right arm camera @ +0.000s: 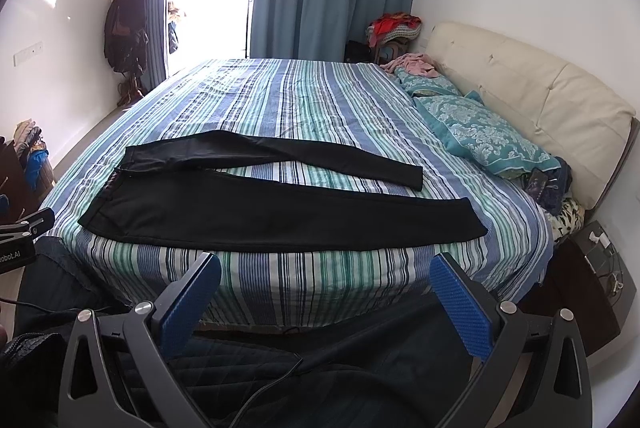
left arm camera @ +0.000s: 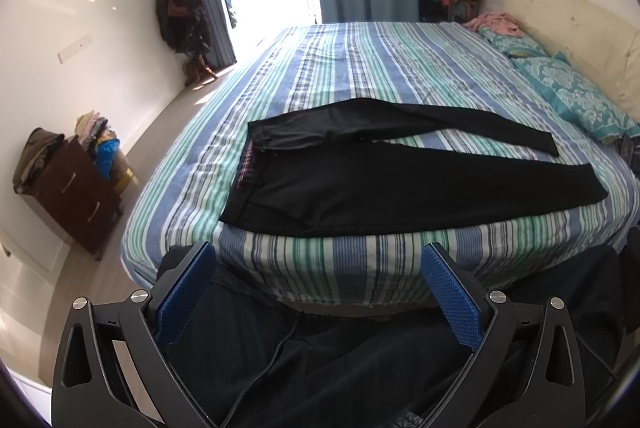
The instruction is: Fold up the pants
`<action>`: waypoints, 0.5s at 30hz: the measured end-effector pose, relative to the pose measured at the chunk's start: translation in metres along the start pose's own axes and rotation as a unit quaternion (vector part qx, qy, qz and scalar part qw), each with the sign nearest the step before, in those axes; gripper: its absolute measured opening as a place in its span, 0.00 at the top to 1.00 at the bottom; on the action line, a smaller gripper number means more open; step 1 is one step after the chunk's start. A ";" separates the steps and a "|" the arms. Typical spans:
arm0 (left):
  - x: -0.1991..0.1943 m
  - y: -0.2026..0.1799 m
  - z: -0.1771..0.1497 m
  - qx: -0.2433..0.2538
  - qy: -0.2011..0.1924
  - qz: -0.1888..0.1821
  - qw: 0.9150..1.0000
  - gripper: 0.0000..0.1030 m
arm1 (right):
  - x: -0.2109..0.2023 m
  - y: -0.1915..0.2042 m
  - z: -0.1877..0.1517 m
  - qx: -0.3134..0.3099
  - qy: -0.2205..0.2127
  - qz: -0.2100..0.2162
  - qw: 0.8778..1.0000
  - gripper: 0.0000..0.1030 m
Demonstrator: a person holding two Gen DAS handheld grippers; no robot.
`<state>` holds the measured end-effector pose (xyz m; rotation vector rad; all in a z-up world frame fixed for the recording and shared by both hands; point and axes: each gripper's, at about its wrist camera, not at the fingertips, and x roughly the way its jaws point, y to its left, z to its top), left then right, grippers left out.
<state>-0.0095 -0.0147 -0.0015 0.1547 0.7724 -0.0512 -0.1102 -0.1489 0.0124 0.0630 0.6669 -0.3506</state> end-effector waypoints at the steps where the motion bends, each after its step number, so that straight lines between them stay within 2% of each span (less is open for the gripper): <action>1: 0.000 0.000 0.000 0.000 0.000 -0.001 1.000 0.01 | 0.000 0.000 0.000 0.000 0.001 -0.002 1.000 0.00; 15: 0.002 -0.004 0.001 0.003 0.005 -0.005 1.000 0.01 | 0.003 -0.006 0.001 0.005 0.010 -0.047 0.999 0.00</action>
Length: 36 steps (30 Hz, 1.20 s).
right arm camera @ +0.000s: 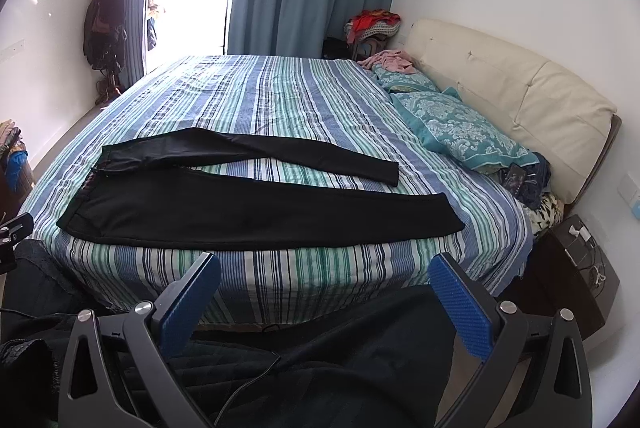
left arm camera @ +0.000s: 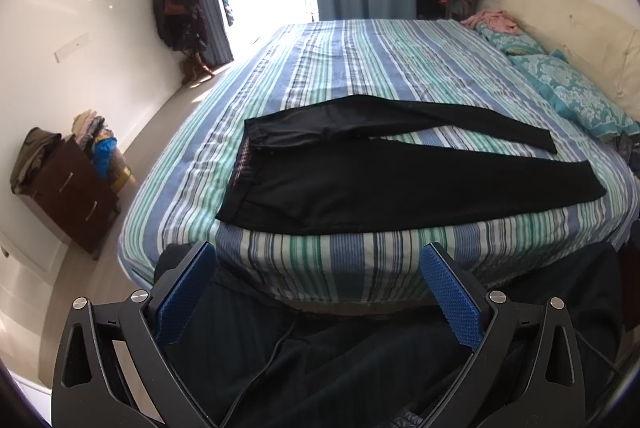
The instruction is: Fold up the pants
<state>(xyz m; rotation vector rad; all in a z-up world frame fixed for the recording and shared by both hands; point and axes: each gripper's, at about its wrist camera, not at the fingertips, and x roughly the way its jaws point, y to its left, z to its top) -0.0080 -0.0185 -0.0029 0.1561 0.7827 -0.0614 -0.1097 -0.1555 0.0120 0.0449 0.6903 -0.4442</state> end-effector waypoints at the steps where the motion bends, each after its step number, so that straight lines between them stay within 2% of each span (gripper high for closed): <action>1: 0.000 0.000 0.000 0.000 0.000 0.000 1.000 0.01 | 0.001 0.000 0.000 0.000 0.002 -0.003 1.000 0.00; 14: 0.004 0.001 -0.002 0.000 0.007 -0.004 1.000 0.01 | 0.004 -0.005 0.001 0.006 0.017 -0.029 0.999 0.00; 36: 0.006 0.001 -0.003 0.003 0.012 -0.006 1.000 0.01 | 0.010 -0.007 -0.001 0.005 0.033 -0.047 0.998 0.00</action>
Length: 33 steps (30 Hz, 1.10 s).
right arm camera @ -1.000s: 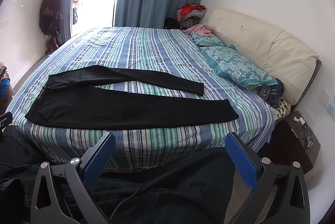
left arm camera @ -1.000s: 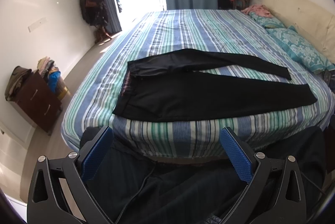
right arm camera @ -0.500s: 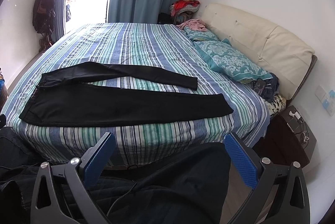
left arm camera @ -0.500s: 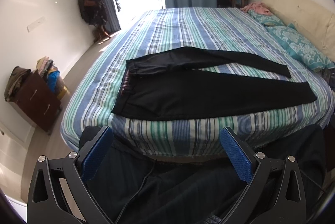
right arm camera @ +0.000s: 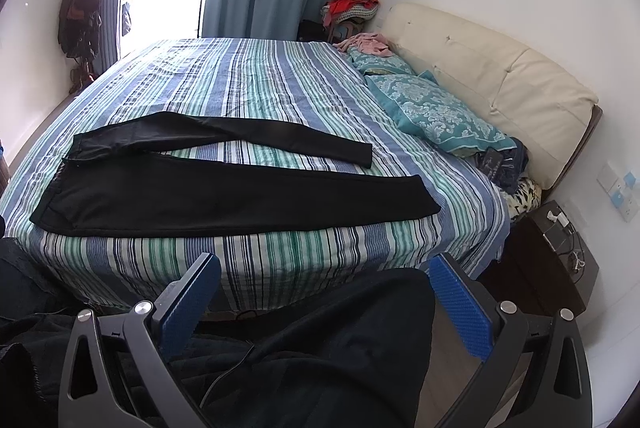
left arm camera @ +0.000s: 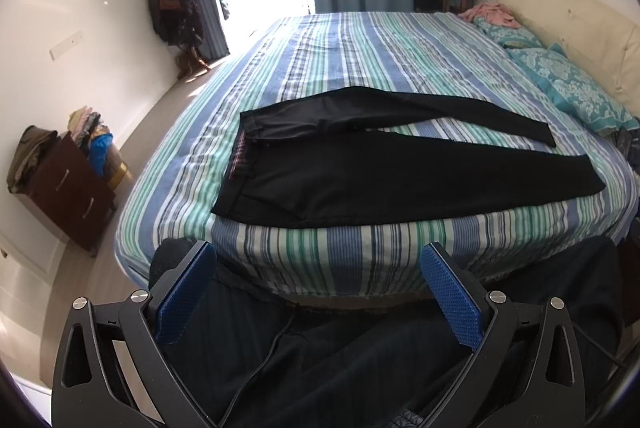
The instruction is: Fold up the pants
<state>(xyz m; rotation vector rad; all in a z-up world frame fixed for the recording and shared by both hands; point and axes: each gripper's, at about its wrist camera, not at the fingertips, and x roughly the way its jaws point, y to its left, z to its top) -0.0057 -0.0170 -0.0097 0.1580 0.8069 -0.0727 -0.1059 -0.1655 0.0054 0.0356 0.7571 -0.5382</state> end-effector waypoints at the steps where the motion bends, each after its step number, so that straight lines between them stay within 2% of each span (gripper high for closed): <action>1: 0.000 0.000 0.000 0.000 0.000 0.000 1.000 0.01 | 0.000 0.000 0.000 0.000 0.000 -0.001 1.000 0.00; 26: 0.006 0.001 -0.002 0.000 0.013 -0.008 1.000 0.01 | 0.003 -0.001 -0.001 -0.005 0.005 0.001 1.000 0.00; 28: 0.010 0.001 -0.001 0.000 0.020 -0.023 1.000 0.01 | 0.003 -0.001 -0.002 -0.006 0.003 0.014 1.000 0.00; 30: 0.015 0.003 0.006 -0.008 0.026 -0.056 0.998 0.01 | 0.002 0.001 0.000 -0.011 -0.005 0.043 0.999 0.00; 33: 0.020 0.004 0.021 -0.020 0.014 -0.087 0.996 0.01 | -0.004 0.002 0.007 -0.014 -0.053 0.100 0.993 0.00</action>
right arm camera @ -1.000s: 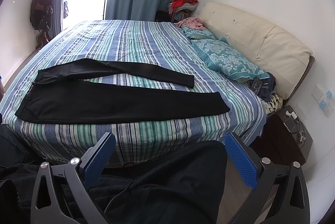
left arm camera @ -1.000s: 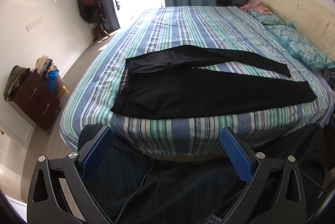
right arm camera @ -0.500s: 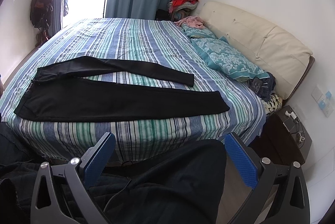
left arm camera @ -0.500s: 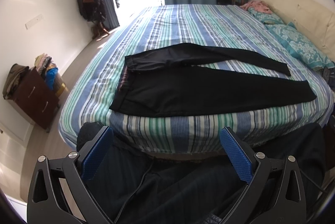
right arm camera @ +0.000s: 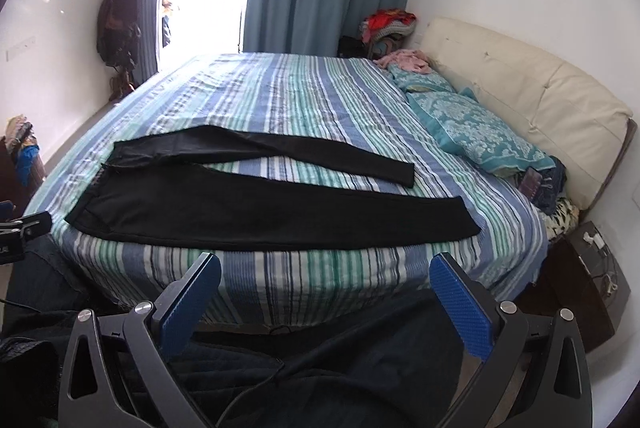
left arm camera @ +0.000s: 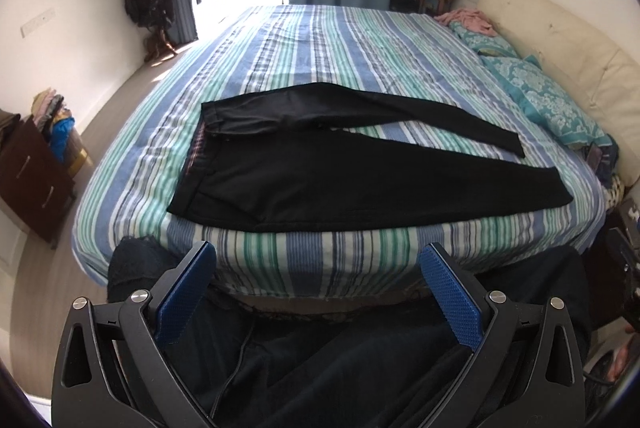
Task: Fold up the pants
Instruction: 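Grasp the trouser leg hem with the right tool and lift it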
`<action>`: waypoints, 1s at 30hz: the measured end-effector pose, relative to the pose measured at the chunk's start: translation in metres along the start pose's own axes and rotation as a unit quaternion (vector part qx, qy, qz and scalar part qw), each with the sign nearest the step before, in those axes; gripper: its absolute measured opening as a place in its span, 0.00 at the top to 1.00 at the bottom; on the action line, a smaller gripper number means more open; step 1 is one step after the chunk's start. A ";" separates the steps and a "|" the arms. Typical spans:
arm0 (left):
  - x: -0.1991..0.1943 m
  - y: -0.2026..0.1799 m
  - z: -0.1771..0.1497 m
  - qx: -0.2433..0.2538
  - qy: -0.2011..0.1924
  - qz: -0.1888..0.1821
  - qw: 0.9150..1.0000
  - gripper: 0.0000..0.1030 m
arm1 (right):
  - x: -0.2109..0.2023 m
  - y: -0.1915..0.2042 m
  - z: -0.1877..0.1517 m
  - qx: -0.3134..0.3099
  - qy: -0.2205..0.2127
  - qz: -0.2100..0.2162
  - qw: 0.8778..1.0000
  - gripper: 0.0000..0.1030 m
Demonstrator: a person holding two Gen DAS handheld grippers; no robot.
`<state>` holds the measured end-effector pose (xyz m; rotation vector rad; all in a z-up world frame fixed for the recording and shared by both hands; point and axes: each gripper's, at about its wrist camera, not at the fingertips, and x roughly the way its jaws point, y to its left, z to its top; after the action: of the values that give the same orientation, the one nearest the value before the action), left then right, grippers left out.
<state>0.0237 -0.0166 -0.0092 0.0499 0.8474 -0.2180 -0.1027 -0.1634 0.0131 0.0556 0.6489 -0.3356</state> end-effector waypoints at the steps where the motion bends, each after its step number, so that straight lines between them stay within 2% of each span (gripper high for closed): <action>1: 0.002 -0.002 0.007 0.003 -0.006 -0.003 1.000 0.01 | -0.003 -0.001 0.004 0.003 -0.025 0.015 1.000 0.00; 3: 0.005 -0.005 0.021 0.006 -0.019 -0.003 1.000 0.01 | -0.016 -0.009 0.012 0.021 -0.100 0.036 0.994 0.00; 5: 0.009 -0.006 0.032 0.000 -0.027 -0.005 1.000 0.01 | -0.028 -0.018 0.015 0.048 -0.181 0.057 0.981 0.00; 6: 0.011 -0.007 0.036 -0.003 -0.031 -0.008 0.999 0.01 | -0.027 -0.023 0.015 0.062 -0.206 0.073 0.974 0.00; 7: 0.014 -0.008 0.039 -0.004 -0.034 -0.008 0.999 0.01 | -0.014 -0.028 0.017 0.078 -0.204 0.090 0.972 0.00; 8: 0.019 -0.008 0.043 -0.002 -0.037 -0.005 0.999 0.01 | 0.009 -0.028 0.021 0.091 -0.164 0.108 0.976 0.00; 9: 0.025 -0.009 0.047 0.002 -0.036 0.003 0.999 0.01 | 0.044 -0.029 0.023 0.099 -0.084 0.125 0.984 0.00; 10: 0.032 -0.011 0.050 0.009 -0.033 0.012 0.999 0.01 | 0.076 -0.031 0.020 0.113 -0.013 0.139 0.984 0.00; 11: 0.040 -0.011 0.053 0.015 -0.027 0.021 0.999 0.01 | 0.103 -0.037 0.011 0.141 0.029 0.154 0.978 0.00; 12: 0.049 -0.012 0.057 0.021 -0.021 0.029 0.999 0.01 | 0.122 -0.048 0.000 0.177 0.046 0.166 0.969 0.00; 14: 0.067 -0.012 0.064 0.022 -0.011 0.043 0.999 0.01 | 0.145 -0.072 -0.016 0.243 0.053 0.176 0.952 0.00; 16: 0.084 -0.011 0.074 0.013 -0.002 0.050 0.999 0.01 | 0.163 -0.098 -0.017 0.280 0.041 0.172 0.944 0.00; 20: 0.117 -0.012 0.093 -0.015 0.019 0.050 0.998 0.01 | 0.211 -0.152 0.015 0.269 0.010 0.175 0.947 0.00; 22: 0.127 -0.013 0.100 -0.027 0.024 0.045 0.998 0.01 | 0.255 -0.183 0.031 0.283 0.020 0.191 0.940 0.04; 24: 0.136 -0.016 0.104 -0.032 0.027 0.046 0.998 0.01 | 0.309 -0.220 0.040 0.328 0.054 0.176 0.926 0.21; 28: 0.155 -0.017 0.100 -0.025 0.044 0.067 0.997 0.01 | 0.408 -0.281 0.048 0.414 0.119 0.177 0.885 0.31; 30: 0.169 -0.014 0.098 -0.025 0.063 0.076 0.995 0.01 | 0.441 -0.302 0.050 0.436 0.135 0.162 0.875 0.32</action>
<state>0.2010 -0.0718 -0.0704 0.0826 0.9689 -0.0508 0.1570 -0.5837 -0.1964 1.0868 0.7061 -0.2729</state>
